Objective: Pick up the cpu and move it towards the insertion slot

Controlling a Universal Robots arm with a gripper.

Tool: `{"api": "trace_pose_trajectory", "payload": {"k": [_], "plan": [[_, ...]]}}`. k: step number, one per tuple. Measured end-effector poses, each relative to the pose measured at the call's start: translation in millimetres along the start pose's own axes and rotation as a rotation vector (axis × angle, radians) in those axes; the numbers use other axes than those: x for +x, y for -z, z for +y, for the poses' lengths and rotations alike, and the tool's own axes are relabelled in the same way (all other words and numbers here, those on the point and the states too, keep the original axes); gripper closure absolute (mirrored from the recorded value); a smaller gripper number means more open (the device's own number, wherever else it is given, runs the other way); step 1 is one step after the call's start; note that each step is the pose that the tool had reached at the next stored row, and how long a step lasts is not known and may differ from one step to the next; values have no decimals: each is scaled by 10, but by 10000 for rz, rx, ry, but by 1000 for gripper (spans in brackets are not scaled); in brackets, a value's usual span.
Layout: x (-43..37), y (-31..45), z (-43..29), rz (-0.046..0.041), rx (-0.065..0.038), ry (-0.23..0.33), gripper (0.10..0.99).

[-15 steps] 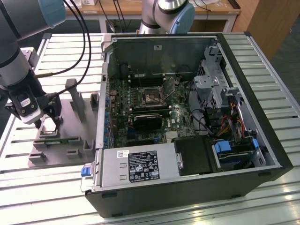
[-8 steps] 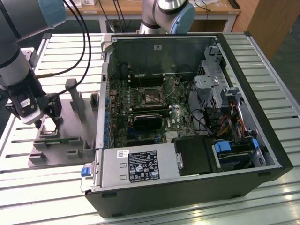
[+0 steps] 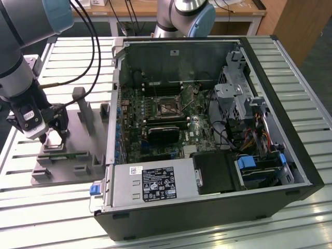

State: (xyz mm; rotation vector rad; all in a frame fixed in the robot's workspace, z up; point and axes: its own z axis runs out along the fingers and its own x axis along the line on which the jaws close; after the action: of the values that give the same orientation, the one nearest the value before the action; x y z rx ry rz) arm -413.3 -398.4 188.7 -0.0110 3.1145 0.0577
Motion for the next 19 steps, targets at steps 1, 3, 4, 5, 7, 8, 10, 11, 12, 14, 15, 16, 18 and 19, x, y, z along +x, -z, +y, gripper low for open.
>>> {"api": "trace_pose_trajectory", "payload": {"k": [1,3,4,5,7,8,10,11,12,14,15,16,18,19], "plan": [[1,-7,1,0,0,-1,439],[7,-15,4,1,1,-3,439],[10,-18,5,1,1,-3,439],[14,-20,7,0,0,-4,439],[17,-27,9,0,0,-6,439],[18,-33,11,0,0,-7,439],[18,-46,14,0,0,-8,439],[19,-49,16,1,1,-9,439],[19,-51,18,1,1,-12,439],[19,-53,25,-1,1,-25,439],[19,-54,29,-1,1,-35,439],[19,-56,31,-2,1,-51,439],[19,-56,31,-2,4,-112,439],[19,-56,32,-2,5,-122,439]]}}
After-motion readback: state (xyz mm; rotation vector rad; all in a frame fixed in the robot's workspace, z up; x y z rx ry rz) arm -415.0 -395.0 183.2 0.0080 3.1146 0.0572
